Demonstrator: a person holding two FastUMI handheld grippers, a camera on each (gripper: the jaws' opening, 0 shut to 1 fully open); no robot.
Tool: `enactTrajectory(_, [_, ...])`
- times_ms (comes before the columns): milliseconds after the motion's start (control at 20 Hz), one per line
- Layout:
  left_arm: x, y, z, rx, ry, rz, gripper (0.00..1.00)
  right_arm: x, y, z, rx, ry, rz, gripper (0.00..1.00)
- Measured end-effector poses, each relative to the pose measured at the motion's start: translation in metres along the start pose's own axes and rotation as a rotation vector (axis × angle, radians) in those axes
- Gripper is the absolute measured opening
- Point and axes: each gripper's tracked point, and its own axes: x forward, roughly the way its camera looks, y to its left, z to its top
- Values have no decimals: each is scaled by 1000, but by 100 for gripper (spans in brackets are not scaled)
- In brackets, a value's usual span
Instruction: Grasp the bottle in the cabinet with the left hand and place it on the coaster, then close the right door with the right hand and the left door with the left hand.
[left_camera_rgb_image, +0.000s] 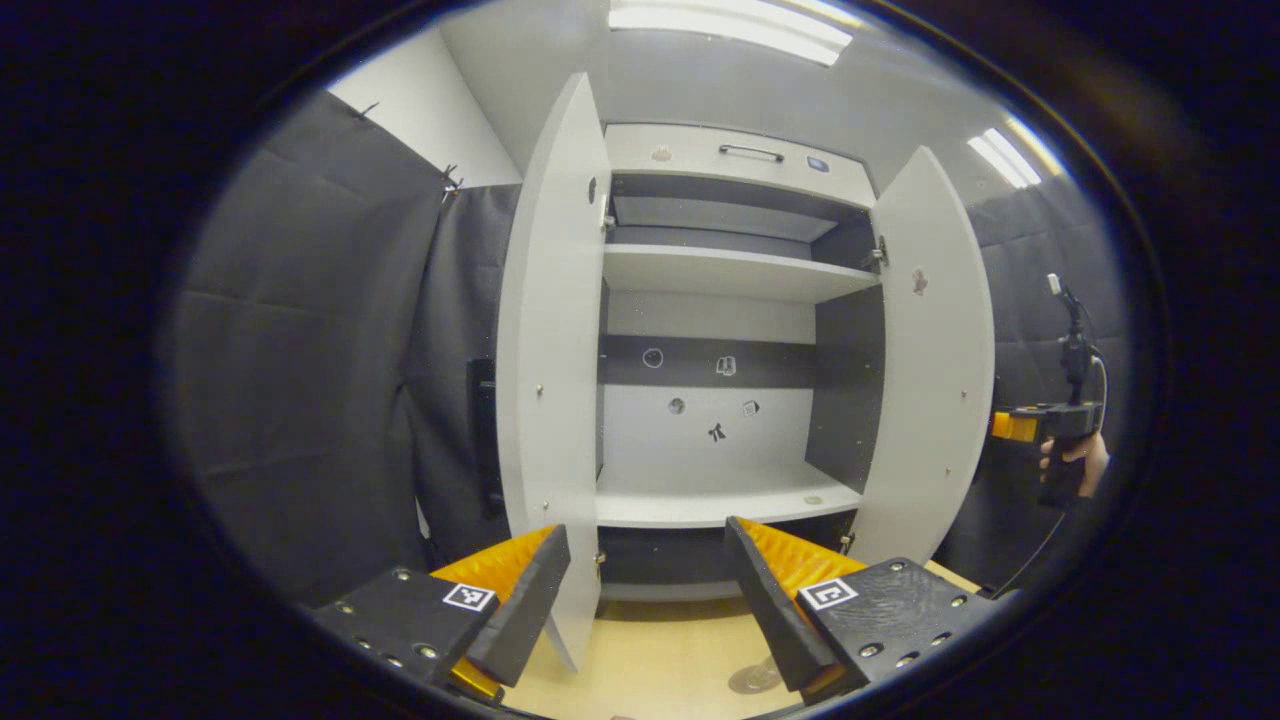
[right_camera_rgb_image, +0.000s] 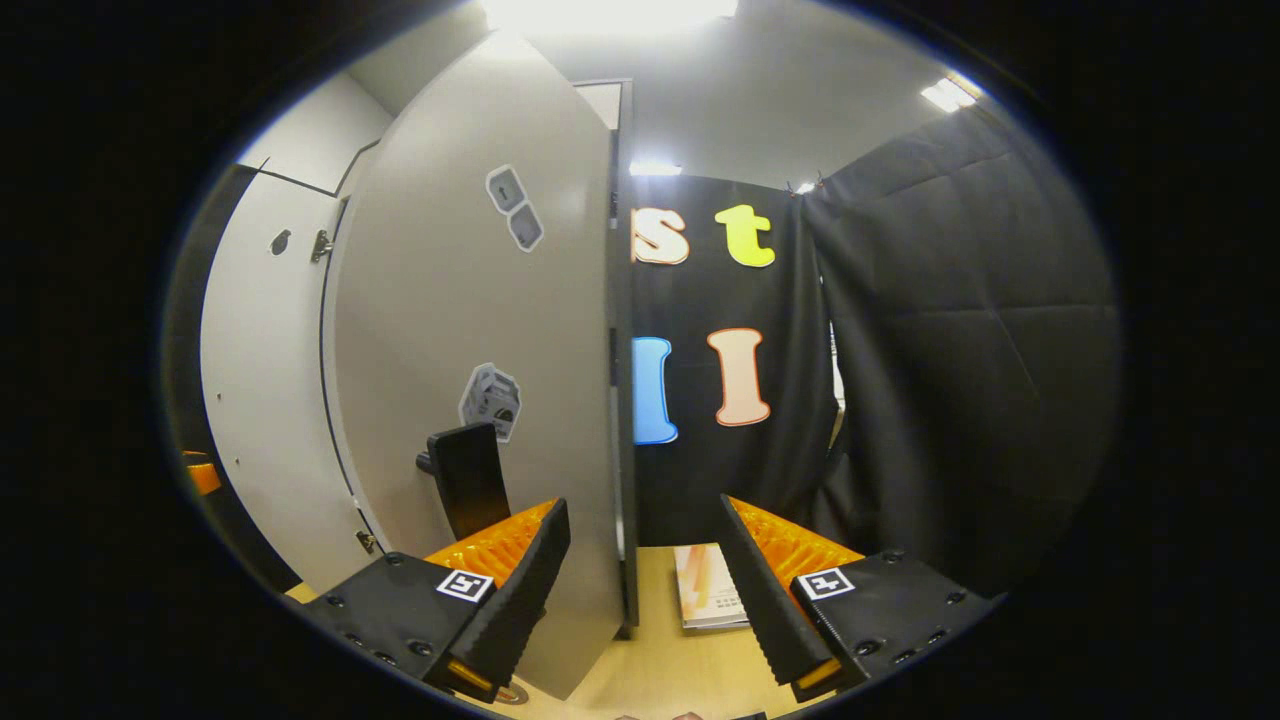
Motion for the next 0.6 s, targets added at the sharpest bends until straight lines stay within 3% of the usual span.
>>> enactTrajectory(300, [-16,41,-9,13,6,54,94,21,70,4,-33,-20,93,95])
enactTrajectory(600, [-30,98,-14,38,-6,147,94,20,84,4,12,-53,63,95])
